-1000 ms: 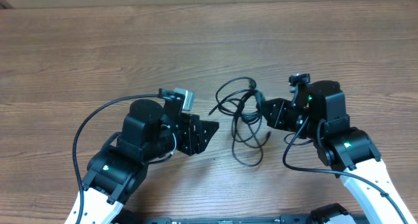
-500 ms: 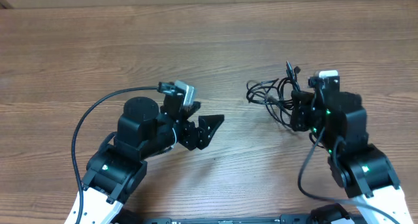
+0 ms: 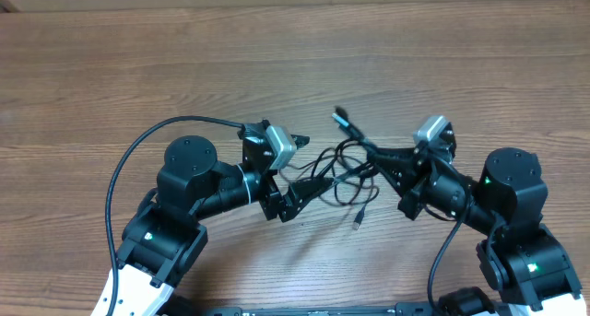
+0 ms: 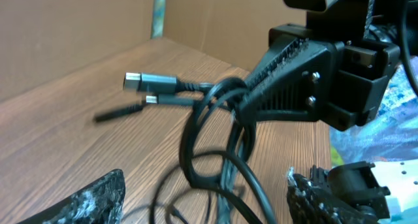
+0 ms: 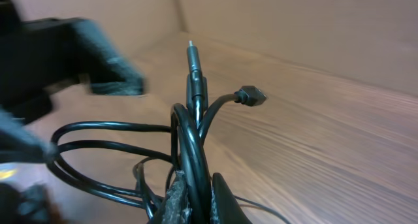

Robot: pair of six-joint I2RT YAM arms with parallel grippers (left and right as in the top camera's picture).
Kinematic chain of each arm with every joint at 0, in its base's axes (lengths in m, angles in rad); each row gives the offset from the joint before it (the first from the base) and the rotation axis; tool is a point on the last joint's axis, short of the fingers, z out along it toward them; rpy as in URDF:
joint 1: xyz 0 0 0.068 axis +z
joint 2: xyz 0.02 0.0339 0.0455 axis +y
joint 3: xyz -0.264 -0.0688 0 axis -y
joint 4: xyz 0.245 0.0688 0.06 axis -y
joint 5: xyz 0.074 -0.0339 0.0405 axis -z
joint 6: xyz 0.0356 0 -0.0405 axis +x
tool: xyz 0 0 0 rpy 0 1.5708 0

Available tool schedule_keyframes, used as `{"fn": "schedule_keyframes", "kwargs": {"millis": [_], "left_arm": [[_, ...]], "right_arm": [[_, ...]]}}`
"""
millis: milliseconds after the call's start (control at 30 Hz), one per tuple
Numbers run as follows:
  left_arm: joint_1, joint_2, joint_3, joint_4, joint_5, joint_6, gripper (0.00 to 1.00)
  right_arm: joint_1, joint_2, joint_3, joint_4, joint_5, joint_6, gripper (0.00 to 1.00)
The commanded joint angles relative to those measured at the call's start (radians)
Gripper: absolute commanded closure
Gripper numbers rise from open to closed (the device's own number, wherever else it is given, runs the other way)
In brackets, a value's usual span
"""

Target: Untangle cables

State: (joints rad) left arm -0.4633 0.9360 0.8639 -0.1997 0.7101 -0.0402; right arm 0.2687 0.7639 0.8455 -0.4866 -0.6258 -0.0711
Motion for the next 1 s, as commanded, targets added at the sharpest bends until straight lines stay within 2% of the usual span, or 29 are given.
{"fn": "schedule_keyframes", "kwargs": {"millis": [0,167,267,400,500,567,667,700,800,967], "left_arm": [[-0.016,-0.006,0.016,0.017,0.039,0.083,0.20],[-0.031,-0.006,0.016,0.024,0.039,0.089,0.19],[-0.040,0.000,0.016,0.024,0.040,0.085,0.21],[-0.043,0.006,0.016,0.024,0.042,0.082,0.39],[-0.043,0.006,0.016,0.028,0.043,0.069,0.44],[-0.044,0.006,0.016,0.032,0.043,0.031,0.54],[-0.058,0.006,0.016,0.034,0.046,0.013,0.62],[-0.070,0.006,0.016,0.034,0.046,0.013,0.68],[-0.098,0.006,0.016,0.040,0.037,0.014,0.75],[-0.107,0.006,0.016,0.040,-0.088,-0.065,0.90]], "right_arm": [[-0.001,-0.013,0.021,0.019,-0.159,0.027,0.96],[-0.001,-0.013,0.021,0.085,-0.292,0.062,0.96],[-0.001,-0.013,0.021,0.139,-0.344,0.132,0.96],[-0.001,-0.013,0.021,0.140,-0.364,0.154,0.96],[0.000,-0.013,0.021,0.141,-0.376,0.180,0.96],[0.000,-0.013,0.021,0.142,-0.376,0.182,0.96],[0.000,-0.012,0.021,0.162,-0.375,0.222,0.96],[-0.001,-0.012,0.021,0.180,-0.374,0.250,0.96],[-0.001,-0.012,0.021,0.195,-0.364,0.262,0.96],[-0.001,-0.012,0.021,0.194,-0.251,0.356,0.96]]}}
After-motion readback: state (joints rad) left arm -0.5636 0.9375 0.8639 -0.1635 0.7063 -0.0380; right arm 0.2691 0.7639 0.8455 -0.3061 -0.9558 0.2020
